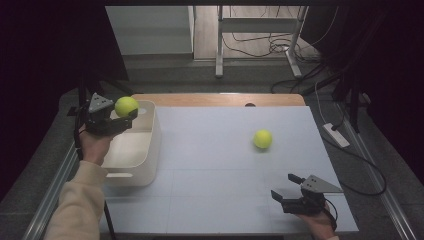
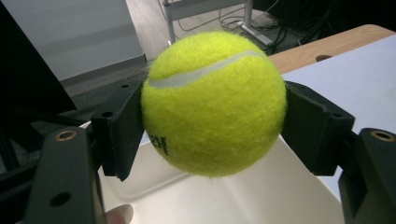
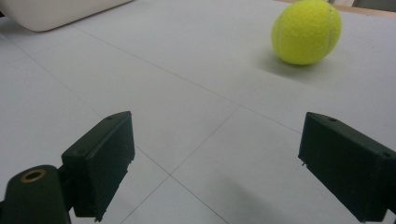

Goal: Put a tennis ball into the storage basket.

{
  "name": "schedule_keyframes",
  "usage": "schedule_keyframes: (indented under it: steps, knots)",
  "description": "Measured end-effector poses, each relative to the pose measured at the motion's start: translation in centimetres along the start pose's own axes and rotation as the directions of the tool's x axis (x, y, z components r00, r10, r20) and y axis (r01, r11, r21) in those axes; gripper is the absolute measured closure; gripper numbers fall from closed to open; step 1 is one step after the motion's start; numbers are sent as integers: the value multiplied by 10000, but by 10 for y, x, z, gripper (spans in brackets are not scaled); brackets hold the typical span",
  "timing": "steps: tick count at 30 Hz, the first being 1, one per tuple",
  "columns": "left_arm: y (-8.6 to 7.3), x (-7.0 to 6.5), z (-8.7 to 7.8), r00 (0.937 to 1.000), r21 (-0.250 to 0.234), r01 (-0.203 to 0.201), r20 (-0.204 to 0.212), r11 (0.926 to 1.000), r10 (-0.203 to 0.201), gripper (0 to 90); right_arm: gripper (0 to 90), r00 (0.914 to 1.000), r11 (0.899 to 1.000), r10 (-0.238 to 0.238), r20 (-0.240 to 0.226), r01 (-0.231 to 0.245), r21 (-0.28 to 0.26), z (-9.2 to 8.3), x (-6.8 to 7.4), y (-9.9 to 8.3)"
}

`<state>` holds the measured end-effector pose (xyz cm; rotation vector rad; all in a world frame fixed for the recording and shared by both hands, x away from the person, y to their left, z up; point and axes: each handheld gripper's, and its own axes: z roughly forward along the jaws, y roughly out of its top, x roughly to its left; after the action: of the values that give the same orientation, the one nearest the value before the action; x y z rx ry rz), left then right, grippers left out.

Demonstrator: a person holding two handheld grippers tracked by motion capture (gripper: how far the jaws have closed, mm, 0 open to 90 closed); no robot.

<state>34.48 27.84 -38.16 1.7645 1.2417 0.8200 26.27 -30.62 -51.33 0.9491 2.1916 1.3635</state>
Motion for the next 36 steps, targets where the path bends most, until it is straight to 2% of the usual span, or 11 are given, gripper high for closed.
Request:
schedule_keyframes:
  steps: [20,25,36]
  knots:
    - [-7,24,23,9965,944,468,-727,9944,-400,270,102,10000,10000,-10,27,10,21,0,0,-1]
    - [-9,29,28,9950,1287,626,-851,9897,-518,270,102,10000,10000,-19,37,19,29,0,-1,-1]
    - [-14,32,38,9945,2042,593,-970,9771,-400,268,102,10000,10000,-28,39,28,45,0,-1,-1]
